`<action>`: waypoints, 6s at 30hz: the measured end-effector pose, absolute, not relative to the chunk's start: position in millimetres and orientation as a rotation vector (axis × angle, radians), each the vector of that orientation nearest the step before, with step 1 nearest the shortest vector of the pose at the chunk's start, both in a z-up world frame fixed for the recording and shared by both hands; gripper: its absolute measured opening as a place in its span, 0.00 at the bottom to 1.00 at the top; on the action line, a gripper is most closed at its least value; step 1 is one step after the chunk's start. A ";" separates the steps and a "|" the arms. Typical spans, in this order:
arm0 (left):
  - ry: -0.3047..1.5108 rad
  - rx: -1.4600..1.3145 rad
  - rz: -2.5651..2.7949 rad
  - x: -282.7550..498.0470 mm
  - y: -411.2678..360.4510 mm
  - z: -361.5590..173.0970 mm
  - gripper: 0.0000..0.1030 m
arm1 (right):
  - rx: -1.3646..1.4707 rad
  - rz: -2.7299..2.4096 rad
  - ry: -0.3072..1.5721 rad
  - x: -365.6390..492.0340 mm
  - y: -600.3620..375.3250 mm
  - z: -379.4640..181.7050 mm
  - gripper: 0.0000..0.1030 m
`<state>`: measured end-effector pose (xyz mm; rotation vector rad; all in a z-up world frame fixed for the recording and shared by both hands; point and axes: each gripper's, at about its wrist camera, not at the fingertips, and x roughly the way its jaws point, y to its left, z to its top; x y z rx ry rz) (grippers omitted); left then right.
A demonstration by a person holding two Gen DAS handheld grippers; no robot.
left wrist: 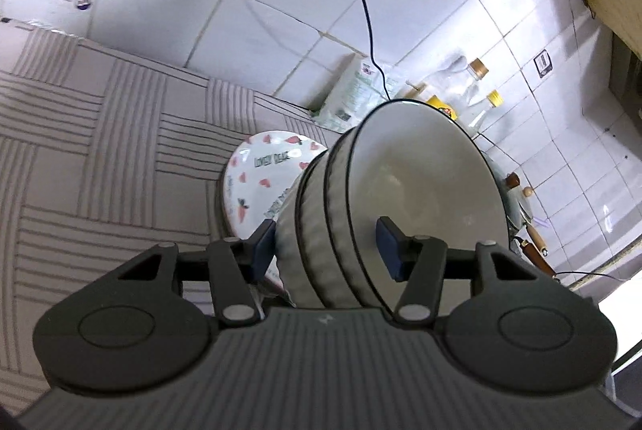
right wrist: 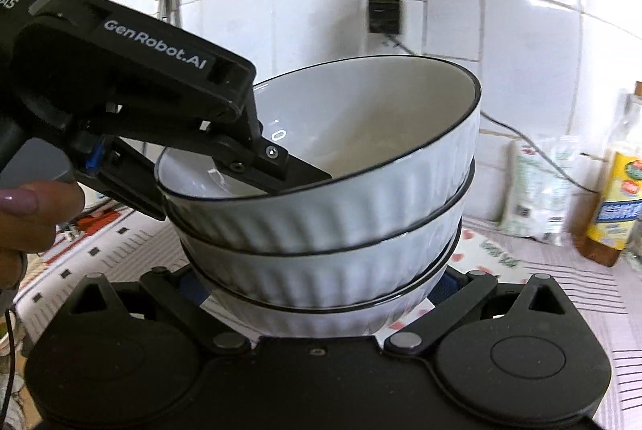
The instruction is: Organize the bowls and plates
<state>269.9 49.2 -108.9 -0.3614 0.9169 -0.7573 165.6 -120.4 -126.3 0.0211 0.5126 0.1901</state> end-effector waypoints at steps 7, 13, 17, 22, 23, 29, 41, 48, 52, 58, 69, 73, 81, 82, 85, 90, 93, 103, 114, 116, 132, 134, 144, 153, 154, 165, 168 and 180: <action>0.947 -0.299 -0.777 290.0 17.6 -124.7 0.52 | 0.078 0.130 0.499 175.8 -137.8 -149.3 1.00; 0.986 -0.265 -0.803 309.7 -5.7 -136.4 0.53 | 0.073 0.114 0.526 191.7 -150.4 -160.4 1.00; 1.001 -0.258 -0.803 318.3 -16.2 -147.3 0.55 | 0.101 0.087 0.537 195.6 -153.4 -165.4 1.00; 1.011 -0.270 -0.809 324.3 -22.8 -159.3 0.56 | 0.067 0.078 0.580 206.4 -156.9 -173.7 1.00; 1.013 -0.271 -0.807 325.3 -23.5 -160.4 0.56 | 0.057 0.077 0.586 211.6 -159.7 -177.3 1.00; 0.987 -0.213 -0.764 320.5 -30.8 -160.6 0.56 | 0.030 0.080 0.613 223.9 -161.6 -182.5 1.00; 0.984 -0.183 -0.708 313.7 -33.9 -161.1 0.56 | 0.081 0.056 0.626 228.9 -158.3 -189.0 0.99; 1.063 -0.196 -0.652 318.2 -38.4 -158.7 0.59 | 0.095 0.017 0.668 224.3 -154.1 -182.2 1.00; 1.041 -0.145 -0.578 309.3 -39.9 -150.3 0.59 | 0.100 -0.064 0.728 220.2 -147.1 -170.6 1.00; 1.006 -0.090 -0.483 291.3 -29.2 -135.7 0.62 | 0.059 -0.078 0.715 200.2 -141.3 -148.9 1.00; 0.965 -0.045 -0.403 243.7 -20.0 -87.9 0.70 | 0.097 -0.100 0.701 158.9 -160.1 -118.4 1.00; 0.948 -0.038 -0.388 219.3 -20.1 -66.6 0.72 | 0.109 -0.083 0.754 149.8 -177.2 -112.7 1.00; 0.895 0.023 -0.347 169.9 -20.0 -25.9 0.83 | 0.159 -0.192 0.786 120.7 -203.9 -79.8 1.00; 0.892 0.034 -0.344 164.3 -20.6 -22.0 0.84 | 0.152 -0.210 0.792 117.6 -206.6 -75.9 1.00; 0.877 0.077 -0.345 146.9 -22.1 -9.2 0.92 | 0.141 -0.237 0.816 109.1 -215.5 -62.0 1.00; 0.843 0.108 -0.307 123.0 -22.4 5.7 0.98 | 0.101 -0.225 0.843 89.7 -218.0 -36.8 1.00; 0.873 0.124 -0.279 115.0 -24.2 6.8 0.99 | 0.097 -0.218 0.864 84.4 -218.4 -26.4 1.00; 0.930 0.144 -0.198 93.7 -24.0 8.4 0.99 | 0.101 -0.243 0.881 66.5 -221.1 7.3 1.00; 0.894 0.166 -0.176 70.5 -25.1 17.6 0.99 | 0.126 -0.230 0.888 50.7 -223.0 13.0 1.00; 0.884 0.176 -0.181 66.6 -25.7 19.2 0.99 | 0.121 -0.225 0.889 49.0 -222.5 14.3 1.00; 0.823 0.208 -0.143 52.2 -28.0 24.0 0.99 | 0.091 -0.235 0.918 45.7 -221.2 14.4 1.00; 0.829 0.197 -0.127 53.2 -29.0 24.1 0.99 | 0.091 -0.233 0.919 46.5 -222.6 14.4 1.00; 0.835 0.191 -0.133 50.2 -35.1 24.1 0.99 | 0.054 -0.242 0.895 39.7 -217.0 14.2 1.00; 0.863 0.294 -0.106 50.8 -43.8 14.3 0.99 | 0.024 -0.250 0.871 34.8 -212.5 15.6 1.00; 0.858 0.294 -0.111 49.6 -44.2 14.0 0.99 | 0.028 -0.246 0.868 34.2 -213.1 15.8 1.00; 0.853 0.181 -0.159 48.4 -35.1 19.9 0.99 | 0.037 -0.263 0.875 34.6 -214.5 14.8 1.00; 0.851 0.180 -0.152 49.4 -34.3 19.5 0.99 | 0.042 -0.260 0.872 35.4 -217.2 14.0 1.00; 0.839 0.156 -0.168 50.6 -31.4 19.4 0.99 | 0.078 -0.268 0.887 37.6 -221.6 9.1 1.00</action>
